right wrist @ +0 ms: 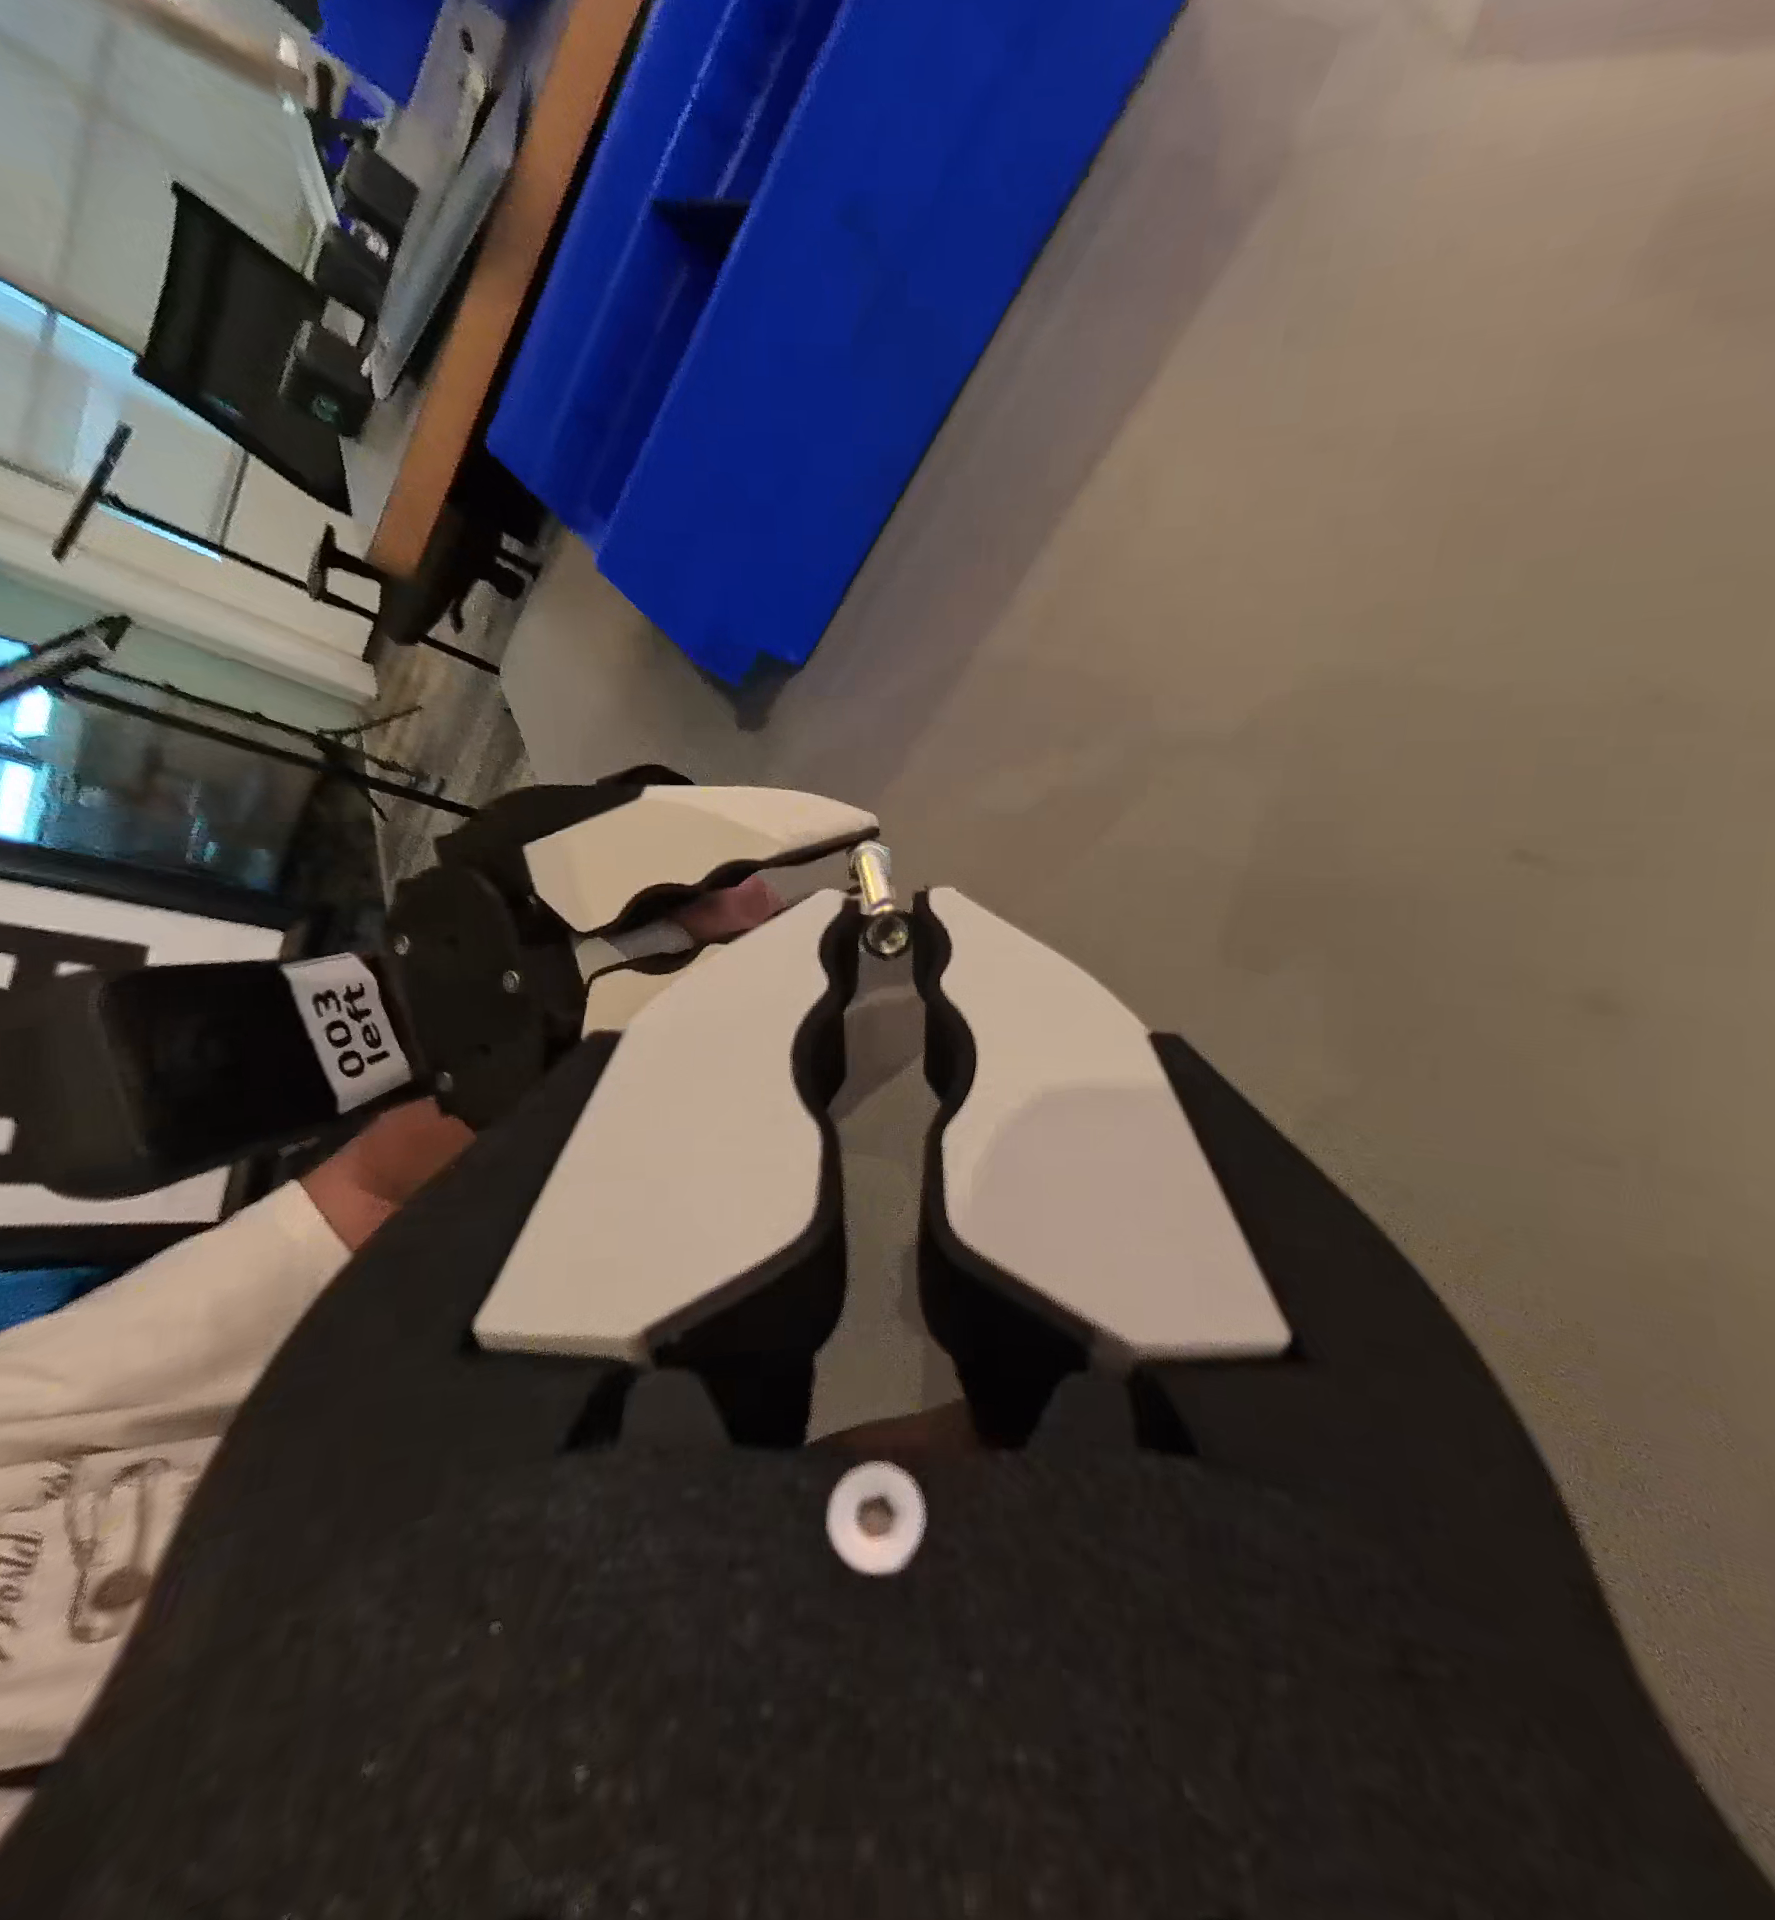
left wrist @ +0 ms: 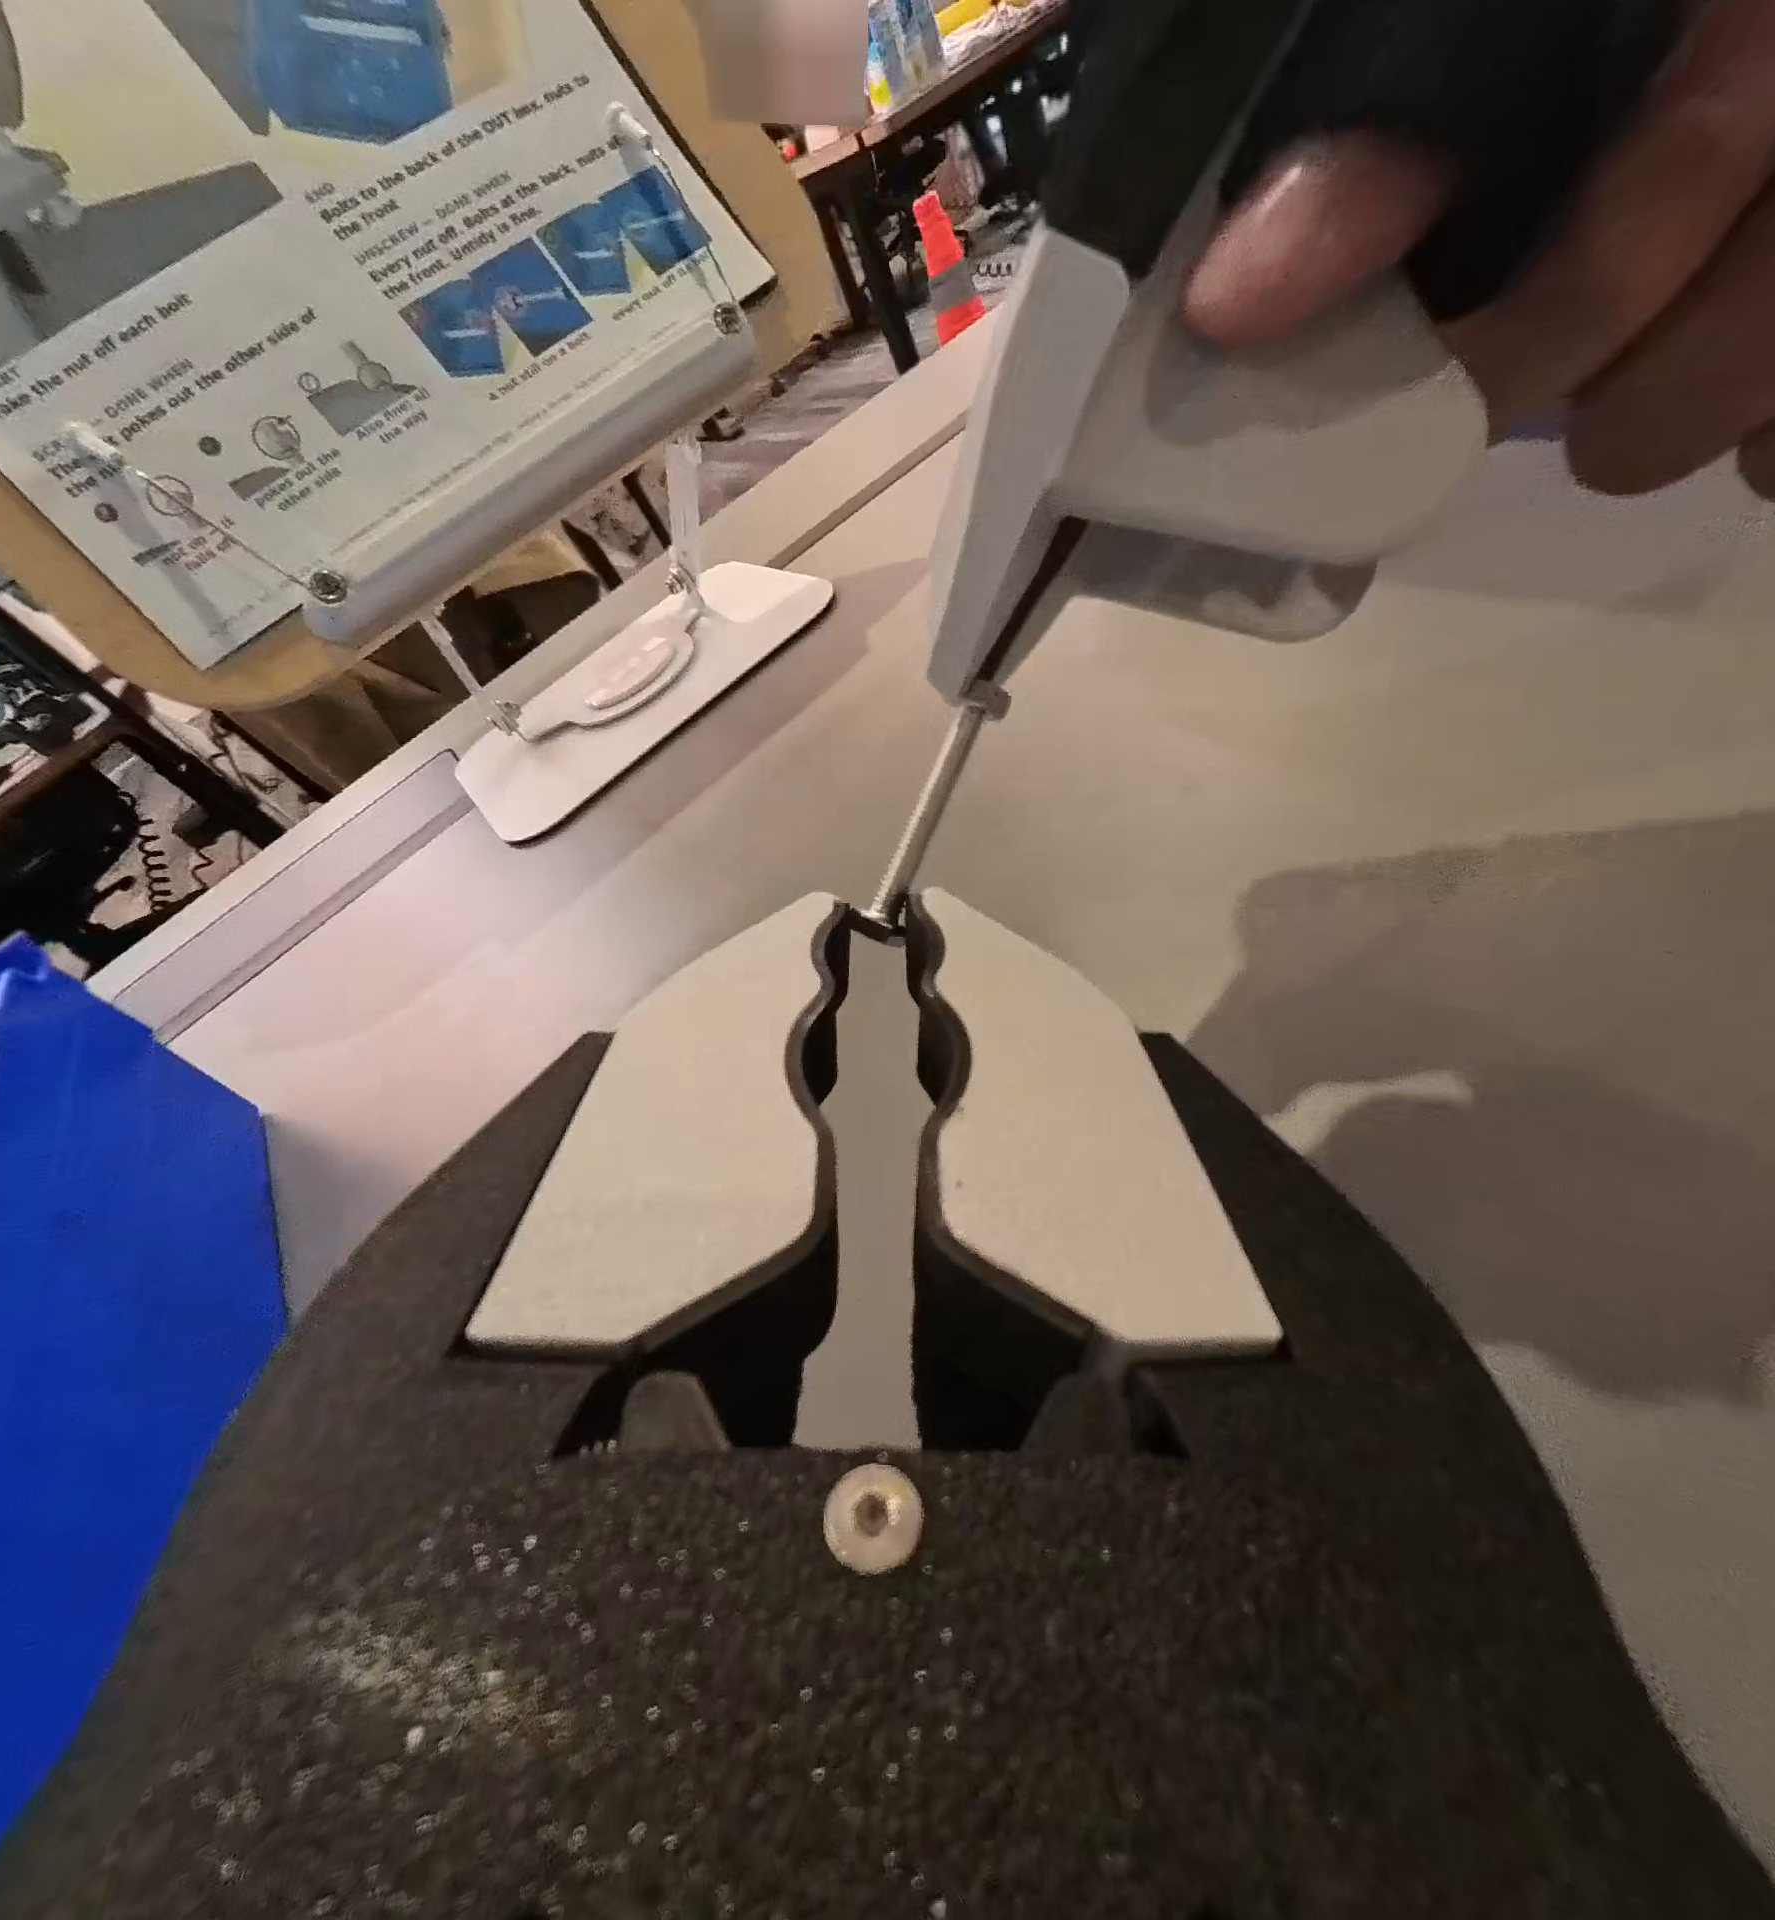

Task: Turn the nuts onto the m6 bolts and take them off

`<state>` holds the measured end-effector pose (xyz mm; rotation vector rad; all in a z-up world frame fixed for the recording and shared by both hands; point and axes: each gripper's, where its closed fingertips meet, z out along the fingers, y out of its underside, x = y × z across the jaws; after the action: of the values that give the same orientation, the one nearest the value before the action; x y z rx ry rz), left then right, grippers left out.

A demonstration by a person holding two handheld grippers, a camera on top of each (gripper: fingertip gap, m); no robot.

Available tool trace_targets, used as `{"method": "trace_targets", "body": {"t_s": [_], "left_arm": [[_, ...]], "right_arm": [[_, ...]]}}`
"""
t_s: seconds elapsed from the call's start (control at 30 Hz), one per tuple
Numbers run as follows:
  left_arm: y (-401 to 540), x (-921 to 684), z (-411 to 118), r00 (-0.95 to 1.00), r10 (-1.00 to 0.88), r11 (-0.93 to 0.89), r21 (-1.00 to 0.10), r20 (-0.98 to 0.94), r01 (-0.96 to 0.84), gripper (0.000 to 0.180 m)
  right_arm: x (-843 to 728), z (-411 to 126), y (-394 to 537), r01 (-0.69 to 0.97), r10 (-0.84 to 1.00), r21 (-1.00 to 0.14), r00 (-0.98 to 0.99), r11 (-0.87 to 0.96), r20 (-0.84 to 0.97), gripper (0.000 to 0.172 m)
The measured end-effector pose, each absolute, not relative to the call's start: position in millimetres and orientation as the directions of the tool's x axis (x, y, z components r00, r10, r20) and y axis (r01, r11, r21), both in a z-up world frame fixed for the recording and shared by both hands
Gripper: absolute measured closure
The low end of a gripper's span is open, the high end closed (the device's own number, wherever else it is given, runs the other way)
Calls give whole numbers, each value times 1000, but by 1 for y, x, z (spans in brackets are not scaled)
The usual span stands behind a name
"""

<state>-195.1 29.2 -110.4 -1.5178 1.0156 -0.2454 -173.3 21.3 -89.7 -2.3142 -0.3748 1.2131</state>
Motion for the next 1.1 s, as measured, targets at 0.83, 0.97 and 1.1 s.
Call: {"method": "trace_targets", "body": {"t_s": [0.83, 0.97, 1.1], "left_arm": [[-6, -177, -79, 64, -880, -467, -882, 471, 63, 171], [-12, -175, -78, 16, -874, -484, -874, 485, 48, 171], [-6, -177, -82, 34, -862, -503, -863, 505, 49, 171]], "right_arm": [[-185, -42, -16, -198, 900, -954, 331, -226, -282, 104], [-191, -39, -16, -212, 908, -952, 312, -220, -279, 104], [-192, -40, -22, -216, 919, -952, 284, -217, -274, 105]]}}
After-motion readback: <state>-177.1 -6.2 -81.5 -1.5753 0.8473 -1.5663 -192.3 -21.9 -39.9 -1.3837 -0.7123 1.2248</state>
